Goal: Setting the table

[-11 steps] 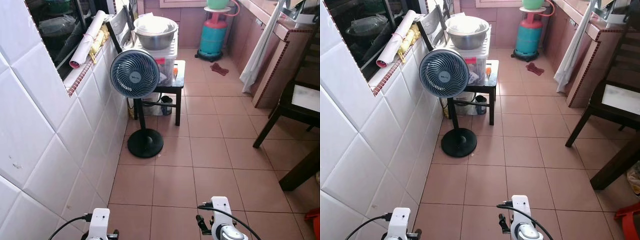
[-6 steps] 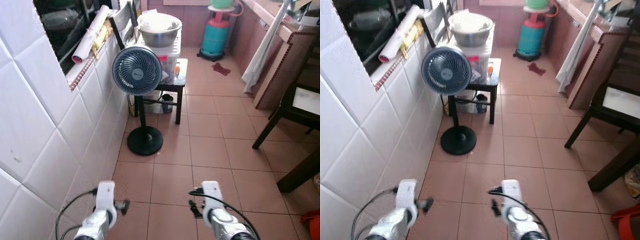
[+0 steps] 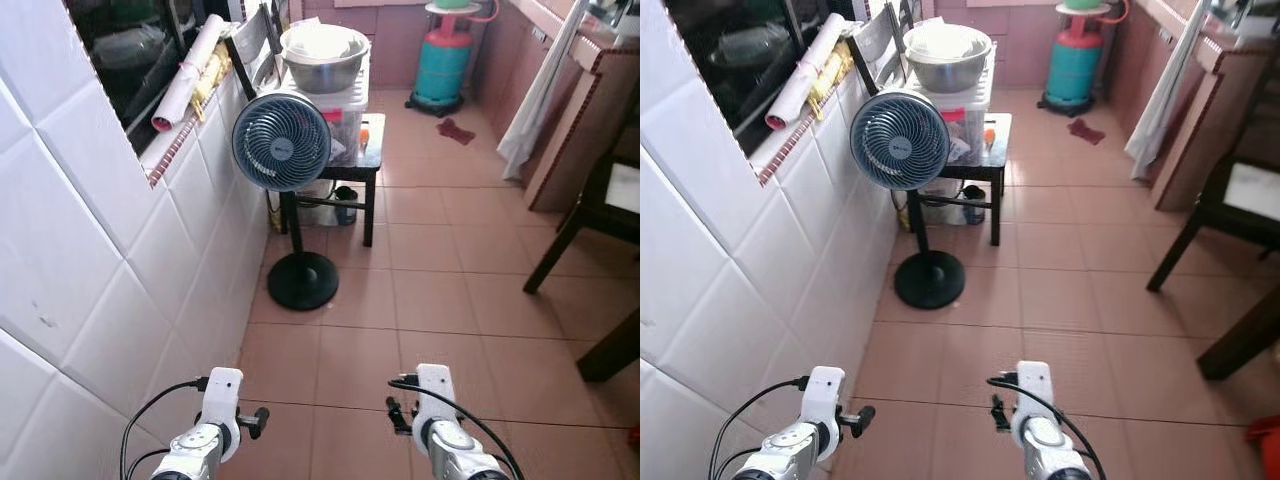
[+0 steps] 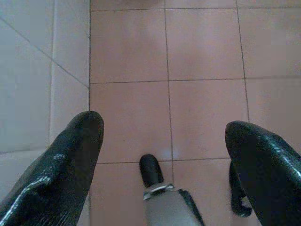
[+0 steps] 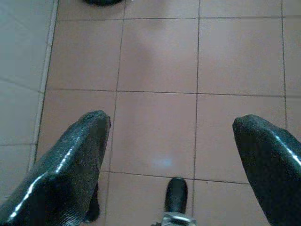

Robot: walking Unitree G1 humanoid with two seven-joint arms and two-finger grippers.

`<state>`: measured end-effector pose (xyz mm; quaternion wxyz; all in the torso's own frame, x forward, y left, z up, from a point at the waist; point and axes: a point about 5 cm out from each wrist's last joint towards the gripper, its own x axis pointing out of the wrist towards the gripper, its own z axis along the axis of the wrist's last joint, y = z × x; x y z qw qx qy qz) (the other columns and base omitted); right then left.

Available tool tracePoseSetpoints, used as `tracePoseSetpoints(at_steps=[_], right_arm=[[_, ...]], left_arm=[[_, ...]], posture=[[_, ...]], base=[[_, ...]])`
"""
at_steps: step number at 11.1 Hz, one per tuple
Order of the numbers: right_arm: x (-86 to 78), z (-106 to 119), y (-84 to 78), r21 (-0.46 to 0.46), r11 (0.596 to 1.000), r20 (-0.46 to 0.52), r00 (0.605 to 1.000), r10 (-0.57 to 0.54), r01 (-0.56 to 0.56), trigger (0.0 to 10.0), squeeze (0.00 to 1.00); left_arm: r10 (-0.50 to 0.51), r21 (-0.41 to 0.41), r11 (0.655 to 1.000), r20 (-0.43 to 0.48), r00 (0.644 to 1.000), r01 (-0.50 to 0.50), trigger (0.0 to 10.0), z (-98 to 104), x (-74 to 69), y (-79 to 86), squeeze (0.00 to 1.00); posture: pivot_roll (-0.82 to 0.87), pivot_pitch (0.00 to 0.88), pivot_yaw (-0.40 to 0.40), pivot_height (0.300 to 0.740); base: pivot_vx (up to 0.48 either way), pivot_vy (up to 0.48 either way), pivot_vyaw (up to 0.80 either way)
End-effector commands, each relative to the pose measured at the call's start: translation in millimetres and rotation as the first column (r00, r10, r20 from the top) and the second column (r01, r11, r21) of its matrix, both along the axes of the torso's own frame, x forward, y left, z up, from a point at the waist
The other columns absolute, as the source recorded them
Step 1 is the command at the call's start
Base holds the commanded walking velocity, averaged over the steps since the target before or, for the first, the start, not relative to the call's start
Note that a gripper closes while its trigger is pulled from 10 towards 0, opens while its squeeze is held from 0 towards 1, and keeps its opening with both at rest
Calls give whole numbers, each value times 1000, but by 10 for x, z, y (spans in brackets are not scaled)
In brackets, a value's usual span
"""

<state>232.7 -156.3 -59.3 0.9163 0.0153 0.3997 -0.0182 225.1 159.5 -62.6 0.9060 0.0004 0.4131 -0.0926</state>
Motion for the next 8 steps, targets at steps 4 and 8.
tracePoseSetpoints(at_steps=[4, 8], right_arm=[[120, 131, -214, 41, 999, 131, 991, -37, 32, 10000, 0], [474, 626, -292, -61, 997, 470, 879, 79, -57, 10000, 0]], left_arm=[[30, -3, 1000, 118, 993, -29, 10000, 96, 72, 200, 0], [-107, -43, 988, 510, 854, 150, 10000, 620, 378, 216, 0]], posture=[[-73, 0, 81, 740], [-15, 0, 28, 740]], base=[[0, 0, 0], [0, 0, 0]])
